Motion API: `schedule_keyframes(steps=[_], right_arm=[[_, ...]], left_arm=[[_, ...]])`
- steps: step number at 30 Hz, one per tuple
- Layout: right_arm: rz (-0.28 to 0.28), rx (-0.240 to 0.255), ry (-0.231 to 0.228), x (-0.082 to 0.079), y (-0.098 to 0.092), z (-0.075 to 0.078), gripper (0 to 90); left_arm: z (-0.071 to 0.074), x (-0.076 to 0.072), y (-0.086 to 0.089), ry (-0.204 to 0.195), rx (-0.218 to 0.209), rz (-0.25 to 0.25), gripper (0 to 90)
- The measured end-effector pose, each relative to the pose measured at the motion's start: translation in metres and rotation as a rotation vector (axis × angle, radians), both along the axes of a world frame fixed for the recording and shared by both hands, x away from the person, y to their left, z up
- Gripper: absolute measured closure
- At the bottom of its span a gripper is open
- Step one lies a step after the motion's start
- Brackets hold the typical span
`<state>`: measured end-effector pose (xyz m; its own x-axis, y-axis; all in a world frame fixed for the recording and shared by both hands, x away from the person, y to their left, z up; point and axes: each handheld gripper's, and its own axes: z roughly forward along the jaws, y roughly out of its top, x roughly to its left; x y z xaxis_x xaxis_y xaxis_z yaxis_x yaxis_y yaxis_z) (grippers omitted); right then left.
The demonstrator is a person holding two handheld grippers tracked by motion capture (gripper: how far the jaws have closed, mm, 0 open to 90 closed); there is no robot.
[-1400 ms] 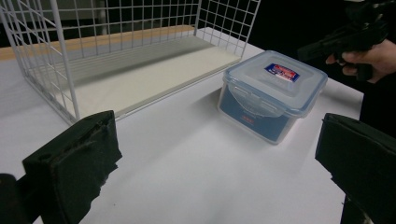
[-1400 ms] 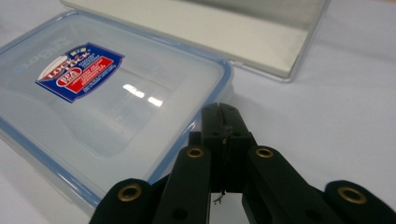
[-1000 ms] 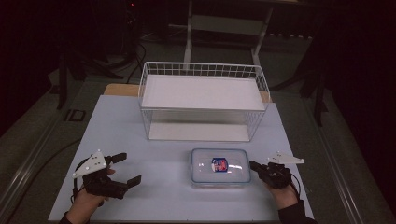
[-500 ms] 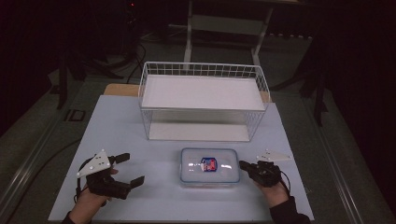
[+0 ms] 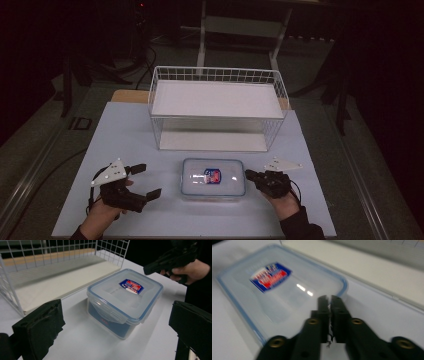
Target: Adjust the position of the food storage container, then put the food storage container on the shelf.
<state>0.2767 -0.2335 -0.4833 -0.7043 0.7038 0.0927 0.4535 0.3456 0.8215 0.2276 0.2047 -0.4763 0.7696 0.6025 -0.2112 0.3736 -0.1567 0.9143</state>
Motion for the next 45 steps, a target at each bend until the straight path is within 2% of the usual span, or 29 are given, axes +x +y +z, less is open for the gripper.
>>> schedule_keyframes(steps=[1,2,3,4,5,6,7,8,9,10,12,14,16,20,22,24,28,30,32,33,34,35,36,37,38,42,45], right_arm=[[0.000,0.000,0.000,0.000,0.000,0.000,78.4],[0.025,0.052,-0.033,-0.005,-0.002,0.007,55.8],[0.025,0.052,-0.033,-0.005,-0.002,0.007,55.8],[0.027,0.058,-0.048,-0.007,-0.002,0.009,50.5],[0.027,0.058,-0.048,-0.007,-0.002,0.009,50.5],[0.035,0.129,-0.079,-0.013,-0.006,0.019,24.7],[0.035,0.129,-0.079,-0.013,-0.006,0.019,24.7],[0.037,0.150,-0.074,-0.014,-0.007,0.022,15.2],[0.043,0.161,-0.084,-0.016,-0.007,0.025,10.8],[0.035,0.160,-0.102,-0.017,-0.007,0.026,10.9],[0.026,0.157,-0.144,-0.022,-0.007,0.031,10.9],[0.059,0.170,-0.177,-0.025,-0.008,0.034,10.9],[0.072,0.173,-0.191,-0.026,-0.008,0.036,10.9],[0.038,0.179,-0.259,-0.027,-0.008,0.038,10.9],[0.025,0.169,-0.282,-0.027,-0.009,0.038,14.8],[0.058,0.180,-0.263,-0.026,-0.010,0.038,15.3],[0.070,0.211,-0.253,-0.027,-0.009,0.036,16.9],[0.067,0.225,-0.266,-0.027,-0.010,0.032,17.0],[0.044,0.172,-0.228,-0.026,-0.009,0.031,17.1],[0.050,0.160,-0.222,-0.026,-0.008,0.030,17.0],[0.053,0.157,-0.217,-0.025,-0.007,0.029,16.9],[0.057,0.163,-0.207,-0.026,-0.006,0.028,16.7],[0.057,0.163,-0.207,-0.026,-0.006,0.028,16.7],[0.077,0.170,-0.186,-0.026,-0.005,0.028,16.0],[0.074,0.164,-0.191,-0.027,-0.005,0.028,15.8],[0.057,0.155,-0.204,-0.027,-0.006,0.029,14.4],[0.041,0.162,-0.191,-0.026,-0.009,0.028,13.9]], left_arm=[[0.000,0.000,0.000,0.000,0.000,0.000,0.0],[0.001,0.002,-0.002,0.013,0.007,0.003,0.0],[0.003,0.003,-0.003,0.025,0.008,0.000,0.0],[0.005,0.006,-0.006,0.041,0.001,-0.009,0.0],[0.005,0.006,-0.006,0.041,0.001,-0.009,0.0],[0.011,0.013,-0.015,0.065,0.027,-0.025,0.0],[0.011,0.013,-0.015,0.065,0.027,-0.025,0.0],[0.014,0.015,-0.018,0.073,0.035,-0.032,0.0],[0.015,0.017,-0.021,0.074,0.029,-0.040,0.0],[0.018,0.021,-0.026,0.092,0.022,-0.053,0.0],[0.021,0.024,-0.031,0.103,0.028,-0.057,0.0],[0.022,0.027,-0.037,0.114,0.037,-0.068,0.0],[0.022,0.031,-0.041,0.129,0.042,-0.072,0.0],[0.018,0.038,-0.047,0.172,0.030,-0.086,0.0],[0.015,0.043,-0.049,0.195,0.028,-0.076,0.0],[0.011,0.050,-0.051,0.223,0.033,-0.051,0.0],[0.003,0.060,-0.053,0.276,0.032,-0.035,0.0],[-0.003,0.067,-0.055,0.329,0.023,-0.026,0.0],[-0.008,0.073,-0.055,0.374,0.015,-0.017,0.0],[-0.011,0.075,-0.055,0.397,0.013,-0.006,0.0],[-0.014,0.078,-0.054,0.420,0.008,0.002,0.0],[-0.014,0.078,-0.054,0.420,0.008,0.002,0.0],[-0.017,0.080,-0.054,0.455,-0.001,0.008,0.0],[-0.023,0.084,-0.054,0.503,-0.006,0.005,0.0],[-0.026,0.086,-0.055,0.537,-0.003,0.000,0.0],[-0.035,0.088,-0.056,0.598,0.005,-0.002,0.0],[-0.040,0.089,-0.057,0.656,-0.007,-0.001,1.1]])
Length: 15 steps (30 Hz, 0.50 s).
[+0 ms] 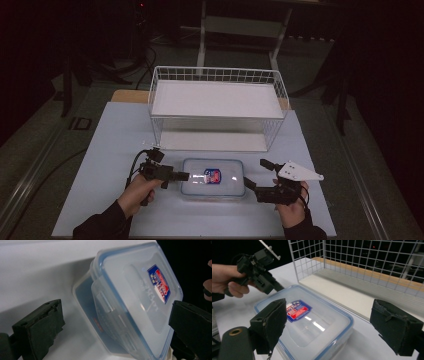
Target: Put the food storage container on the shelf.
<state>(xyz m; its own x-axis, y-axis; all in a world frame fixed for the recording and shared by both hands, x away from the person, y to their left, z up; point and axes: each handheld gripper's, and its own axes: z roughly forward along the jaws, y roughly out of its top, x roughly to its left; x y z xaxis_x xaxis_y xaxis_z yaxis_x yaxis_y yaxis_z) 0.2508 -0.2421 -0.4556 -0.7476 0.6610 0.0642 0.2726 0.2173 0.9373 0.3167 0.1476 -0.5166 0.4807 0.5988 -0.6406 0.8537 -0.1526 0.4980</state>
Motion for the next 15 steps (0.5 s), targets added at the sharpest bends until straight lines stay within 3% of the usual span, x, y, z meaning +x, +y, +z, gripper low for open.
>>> schedule_keyframes(steps=[4,6,7,9,13,15], right_arm=[[-0.008,-0.011,0.018,0.000,-0.001,-0.002,13.4],[-0.007,-0.007,0.026,0.000,-0.002,-0.003,13.2],[-0.009,-0.005,0.029,0.000,-0.002,-0.003,13.1],[-0.013,-0.004,0.033,0.000,-0.003,-0.002,13.1],[-0.021,-0.007,0.048,0.000,-0.004,-0.003,13.2],[-0.030,-0.015,0.066,0.002,-0.004,-0.005,13.2]], left_arm=[[-0.007,0.002,0.001,0.060,-0.018,0.005,14.8],[-0.009,0.002,0.001,0.065,-0.035,0.005,19.5],[-0.014,0.004,0.004,0.097,-0.097,-0.012,23.4],[-0.017,0.005,0.005,0.126,-0.151,-0.028,30.5],[-0.013,0.005,0.011,0.103,-0.164,-0.035,45.9],[-0.013,0.004,0.012,0.100,-0.166,-0.035,46.7]])
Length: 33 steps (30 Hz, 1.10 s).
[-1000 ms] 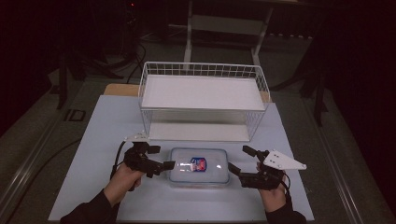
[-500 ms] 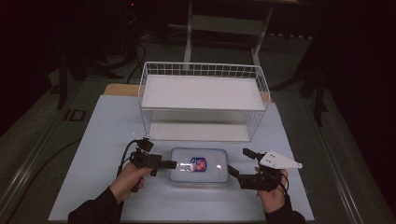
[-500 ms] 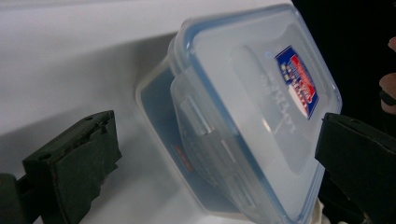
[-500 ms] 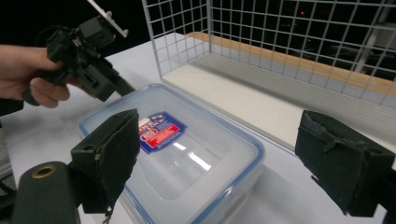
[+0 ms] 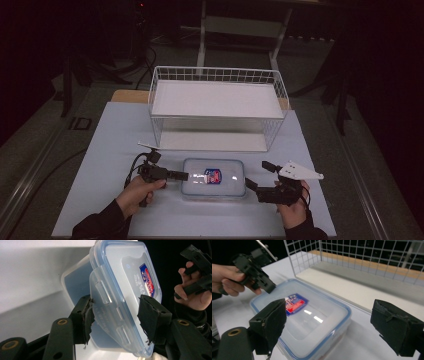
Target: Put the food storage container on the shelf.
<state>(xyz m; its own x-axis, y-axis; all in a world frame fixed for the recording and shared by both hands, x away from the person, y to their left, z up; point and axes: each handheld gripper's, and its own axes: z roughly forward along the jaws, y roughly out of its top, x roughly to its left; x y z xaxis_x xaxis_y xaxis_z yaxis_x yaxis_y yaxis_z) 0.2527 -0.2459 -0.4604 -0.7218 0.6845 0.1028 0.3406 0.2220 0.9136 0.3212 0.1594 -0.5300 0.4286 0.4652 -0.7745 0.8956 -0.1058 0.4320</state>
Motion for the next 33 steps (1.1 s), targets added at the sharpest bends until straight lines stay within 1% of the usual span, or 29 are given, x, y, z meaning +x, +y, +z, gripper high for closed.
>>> schedule_keyframes(steps=[2,3,4,6,7,8,9,10,11,12,13,14,15,16,17,18,19,20,22,23,24,25,26,27,29,30,31,33], right_arm=[[-0.001,-0.004,0.025,0.002,0.000,-0.002,13.2],[-0.005,-0.004,0.044,0.004,0.000,-0.004,13.1],[-0.006,-0.001,0.068,0.006,0.000,-0.005,13.0],[-0.004,-0.002,0.130,0.011,0.000,-0.010,12.7],[0.007,-0.003,0.161,0.013,0.001,-0.012,11.9],[0.013,-0.011,0.187,0.015,0.002,-0.015,11.3],[0.023,-0.001,0.220,0.017,0.003,-0.018,10.9],[0.039,0.021,0.258,0.019,0.003,-0.021,10.8],[0.042,0.024,0.282,0.021,0.003,-0.023,10.8],[0.042,0.024,0.282,0.021,0.003,-0.023,10.8],[0.068,0.033,0.340,0.025,0.005,-0.029,11.7],[0.076,0.038,0.367,0.027,0.004,-0.031,14.9],[0.082,0.047,0.395,0.029,0.004,-0.032,15.0],[0.082,0.047,0.395,0.029,0.004,-0.032,15.0],[0.092,0.072,0.438,0.032,0.003,-0.037,19.7],[0.092,0.072,0.438,0.032,0.003,-0.037,19.7],[0.107,0.084,0.473,0.035,0.001,-0.039,22.9],[0.107,0.084,0.473,0.035,0.001,-0.039,22.9],[0.126,0.106,0.506,0.037,0.001,-0.042,28.1],[0.126,0.106,0.506,0.037,0.001,-0.042,28.1],[0.131,0.117,0.513,0.038,0.001,-0.043,30.4],[0.147,0.131,0.530,0.038,0.002,-0.043,36.9],[0.138,0.124,0.528,0.038,0.002,-0.043,38.9],[0.142,0.127,0.531,0.038,0.001,-0.043,40.4],[0.139,0.150,0.554,0.038,-0.002,-0.043,45.4],[0.141,0.154,0.550,0.039,-0.003,-0.043,48.7],[0.142,0.152,0.554,0.038,-0.004,-0.042,49.6],[0.145,0.156,0.561,0.038,-0.006,-0.042,50.7]], left_arm=[[0.001,-0.001,0.000,-0.005,0.000,0.002,47.6],[0.002,-0.002,0.001,-0.009,-0.003,-0.001,48.3],[0.003,-0.003,0.001,-0.016,-0.006,-0.001,49.8],[0.007,-0.007,0.001,-0.041,0.003,-0.015,51.4],[0.009,-0.008,0.002,-0.053,0.006,-0.020,52.4],[0.011,-0.011,0.002,-0.074,0.014,-0.030,53.1],[0.011,-0.011,0.002,-0.074,0.014,-0.030,53.6],[0.013,-0.014,0.002,-0.086,0.020,-0.038,54.3],[0.014,-0.016,0.002,-0.101,0.022,-0.043,54.7],[0.014,-0.016,0.002,-0.101,0.022,-0.043,55.2],[0.015,-0.019,0.003,-0.122,0.017,-0.056,55.8],[0.015,-0.019,0.004,-0.130,0.013,-0.067,56.3],[0.015,-0.019,0.004,-0.130,0.013,-0.067,57.0],[0.015,-0.020,0.005,-0.131,0.003,-0.067,57.0],[0.014,-0.021,0.005,-0.137,-0.004,-0.073,57.5],[0.014,-0.021,0.005,-0.137,-0.004,-0.073,57.6],[0.015,-0.022,0.005,-0.140,-0.002,-0.073,57.6],[0.015,-0.022,0.005,-0.140,-0.002,-0.073,57.6],[0.016,-0.022,0.004,-0.142,0.003,-0.078,57.7],[0.016,-0.022,0.004,-0.142,0.003,-0.078,57.7],[0.017,-0.024,0.003,-0.149,0.008,-0.082,57.7],[0.017,-0.025,0.003,-0.151,0.010,-0.081,57.9],[0.017,-0.025,0.003,-0.156,0.014,-0.085,57.9],[0.017,-0.026,0.003,-0.158,0.015,-0.085,57.9],[0.018,-0.027,0.002,-0.157,0.018,-0.083,57.9],[0.018,-0.027,0.002,-0.156,0.017,-0.080,57.9],[0.018,-0.028,0.002,-0.164,0.023,-0.086,58.0],[0.020,-0.031,0.001,-0.173,0.037,-0.082,58.0]])
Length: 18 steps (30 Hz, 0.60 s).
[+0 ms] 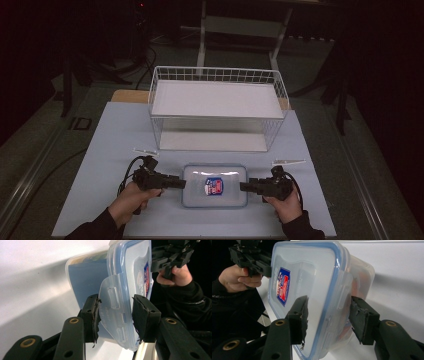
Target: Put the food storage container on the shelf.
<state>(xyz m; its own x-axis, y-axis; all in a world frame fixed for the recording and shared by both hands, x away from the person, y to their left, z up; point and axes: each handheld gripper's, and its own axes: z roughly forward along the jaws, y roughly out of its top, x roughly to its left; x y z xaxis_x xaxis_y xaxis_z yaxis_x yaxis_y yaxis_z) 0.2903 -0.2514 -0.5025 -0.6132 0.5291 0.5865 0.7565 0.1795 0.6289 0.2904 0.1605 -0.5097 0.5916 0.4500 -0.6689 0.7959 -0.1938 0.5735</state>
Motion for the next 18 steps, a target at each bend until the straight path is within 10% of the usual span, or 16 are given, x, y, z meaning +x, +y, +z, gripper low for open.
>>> schedule_keyframes(steps=[18], right_arm=[[-0.028,-0.004,-0.048,-0.008,-0.002,0.012,53.5]], left_arm=[[0.012,-0.013,-0.007,-0.074,0.024,0.032,58.0]])
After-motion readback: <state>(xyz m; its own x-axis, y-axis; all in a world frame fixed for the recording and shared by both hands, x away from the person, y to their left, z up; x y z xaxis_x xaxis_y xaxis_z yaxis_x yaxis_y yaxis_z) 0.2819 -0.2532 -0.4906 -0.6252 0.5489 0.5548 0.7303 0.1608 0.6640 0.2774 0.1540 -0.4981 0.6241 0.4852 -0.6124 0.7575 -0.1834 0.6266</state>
